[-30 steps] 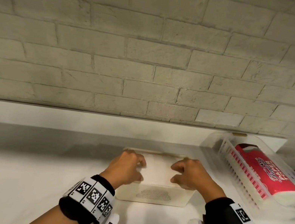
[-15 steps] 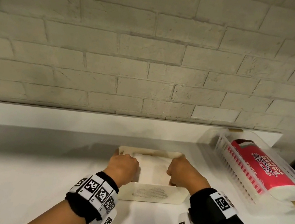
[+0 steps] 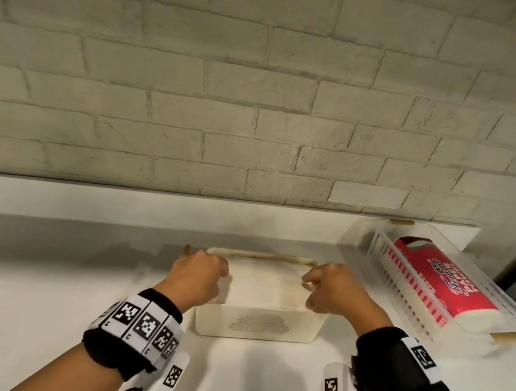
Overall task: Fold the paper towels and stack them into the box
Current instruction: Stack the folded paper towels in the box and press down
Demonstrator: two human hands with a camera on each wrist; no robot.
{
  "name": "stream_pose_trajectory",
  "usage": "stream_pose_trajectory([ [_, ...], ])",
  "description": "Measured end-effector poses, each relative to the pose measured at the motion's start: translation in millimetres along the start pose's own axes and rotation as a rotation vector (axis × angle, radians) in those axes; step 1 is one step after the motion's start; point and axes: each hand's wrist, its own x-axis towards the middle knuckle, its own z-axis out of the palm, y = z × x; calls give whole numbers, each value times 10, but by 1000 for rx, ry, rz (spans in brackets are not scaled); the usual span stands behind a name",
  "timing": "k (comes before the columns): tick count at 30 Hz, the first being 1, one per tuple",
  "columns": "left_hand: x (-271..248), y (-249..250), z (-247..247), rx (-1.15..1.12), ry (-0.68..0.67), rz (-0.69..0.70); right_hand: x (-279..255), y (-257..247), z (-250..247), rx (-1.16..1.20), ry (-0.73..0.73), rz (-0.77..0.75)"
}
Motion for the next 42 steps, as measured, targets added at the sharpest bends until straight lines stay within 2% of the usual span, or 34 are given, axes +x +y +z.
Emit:
stream_pose_trajectory([
  [4,-259,-55,-37,-134,91,-13,-322,254,11,218,200,56],
  [6,-445,-15,-28,-179,99,17,-520,349,113,254,229,109],
  [9,-696,106,118,-238,31,68,-783,413,381,266,108,203],
  [11,-824,179,287,-279,-87,78,-923,389,557,273,11,240],
  [14,-1004,270,586,-204,-275,118,-1108,368,810,281,-64,302],
  [18,-1210,325,919,-131,-331,123,-1293,305,1089,340,-93,394],
  [27,-1307,418,1027,-186,-257,142,-1394,191,1245,277,-91,345],
  [35,-1383,398,906,-154,-67,263,-1370,147,1233,55,-108,119],
  [42,-1444,395,882,-117,-81,329,-1370,148,1240,25,-52,95],
])
